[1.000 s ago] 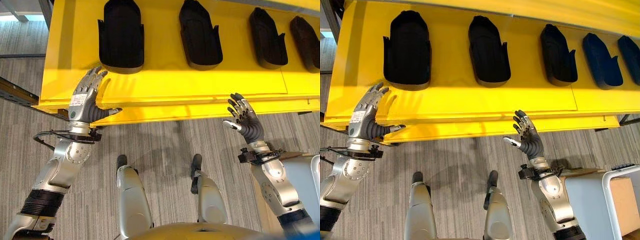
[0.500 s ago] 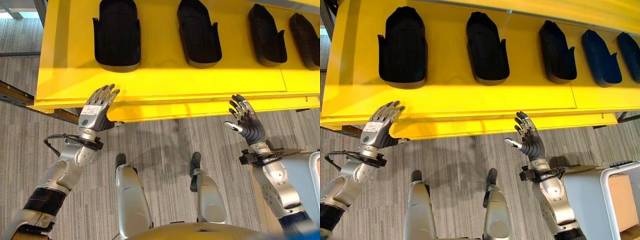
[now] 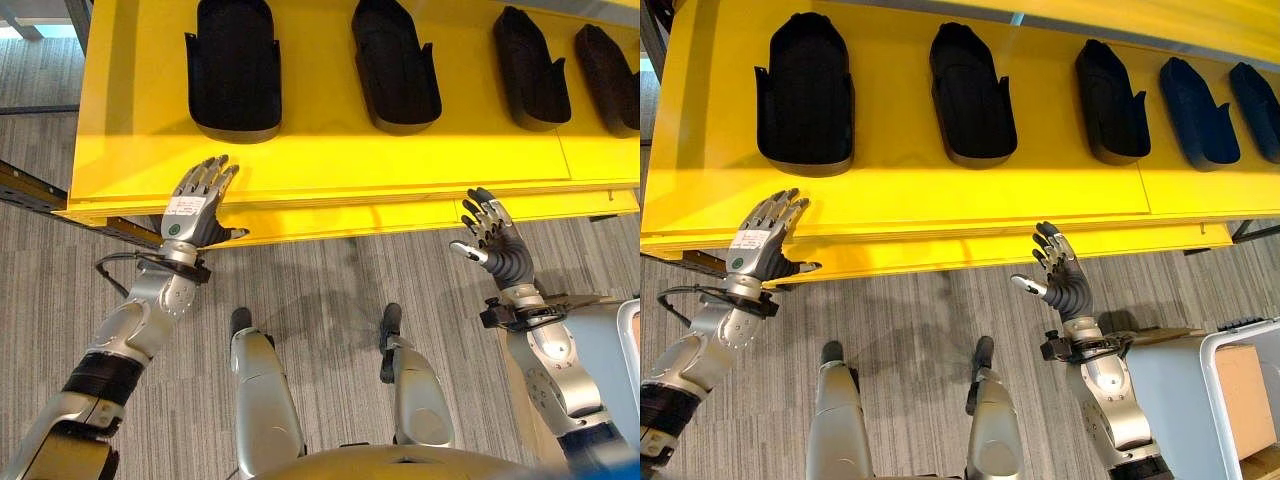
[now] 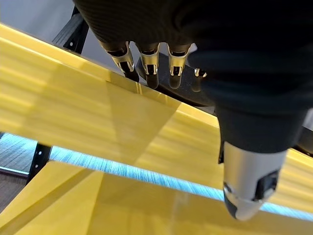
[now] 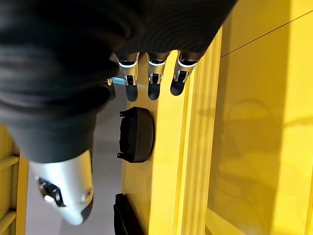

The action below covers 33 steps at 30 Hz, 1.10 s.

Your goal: Move parts from the plastic box to the shelf.

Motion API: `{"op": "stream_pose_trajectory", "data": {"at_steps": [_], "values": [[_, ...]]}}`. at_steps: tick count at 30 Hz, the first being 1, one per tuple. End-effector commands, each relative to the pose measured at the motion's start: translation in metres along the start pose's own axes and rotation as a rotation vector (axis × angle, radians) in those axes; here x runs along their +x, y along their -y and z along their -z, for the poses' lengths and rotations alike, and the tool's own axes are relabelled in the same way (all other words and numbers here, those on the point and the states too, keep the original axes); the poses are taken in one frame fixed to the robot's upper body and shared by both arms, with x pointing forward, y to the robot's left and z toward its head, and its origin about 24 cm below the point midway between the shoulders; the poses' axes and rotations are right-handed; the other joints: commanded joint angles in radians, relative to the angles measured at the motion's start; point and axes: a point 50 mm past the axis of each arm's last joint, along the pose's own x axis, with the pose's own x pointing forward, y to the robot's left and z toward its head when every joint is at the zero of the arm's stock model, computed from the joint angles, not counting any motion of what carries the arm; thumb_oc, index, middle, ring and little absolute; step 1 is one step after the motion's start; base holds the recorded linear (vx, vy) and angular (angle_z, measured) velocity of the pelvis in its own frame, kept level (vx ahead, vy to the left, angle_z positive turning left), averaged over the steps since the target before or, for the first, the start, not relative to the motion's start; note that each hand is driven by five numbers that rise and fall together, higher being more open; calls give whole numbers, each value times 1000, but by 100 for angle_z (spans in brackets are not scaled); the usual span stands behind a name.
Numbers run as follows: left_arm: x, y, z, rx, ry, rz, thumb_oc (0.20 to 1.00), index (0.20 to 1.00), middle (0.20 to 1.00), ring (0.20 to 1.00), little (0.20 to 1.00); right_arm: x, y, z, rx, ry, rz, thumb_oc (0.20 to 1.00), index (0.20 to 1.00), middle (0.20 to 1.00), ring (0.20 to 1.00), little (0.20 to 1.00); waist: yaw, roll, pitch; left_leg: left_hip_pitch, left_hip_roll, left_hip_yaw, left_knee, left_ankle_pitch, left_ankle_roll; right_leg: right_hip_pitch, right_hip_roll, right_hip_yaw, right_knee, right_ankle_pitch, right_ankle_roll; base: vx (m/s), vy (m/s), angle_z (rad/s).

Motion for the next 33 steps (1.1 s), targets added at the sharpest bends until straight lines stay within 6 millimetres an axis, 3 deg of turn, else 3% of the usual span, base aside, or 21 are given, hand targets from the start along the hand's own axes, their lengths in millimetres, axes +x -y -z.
{"op": "stream_pose_trajectory", "data": {"at_steps": [1, 10, 33], "values": [[2, 8, -3, -3, -4, 10, 1000, 1000, 1000, 1000, 1000, 7, 9, -33, -47, 166, 2, 1000, 1000, 1000, 1000, 1000, -18, -2, -19, 45, -32, 112, -142, 96, 81, -37, -11, -1, 217, -149, -23, 16, 18, -7], [27, 11, -8, 15, -18, -7, 1000, 1000, 1000, 1000, 1000, 8, 7, -34, -47, 172, -9, 1000, 1000, 1000, 1000, 1000, -38, -2, -26, 19, -30, 121, -114, 88, 81, -71, -10, 11, 242, -154, -25, 13, 15, -3], [35, 10, -13, -4, -18, -32, 1000, 1000, 1000, 1000, 1000, 5, 8, -34, -46, 164, -4, 1000, 1000, 1000, 1000, 1000, -50, -3, -47, -9, -26, 130, -93, 79, 80, -103, -7, 25, 259, -160, -27, 7, 5, -2]]}}
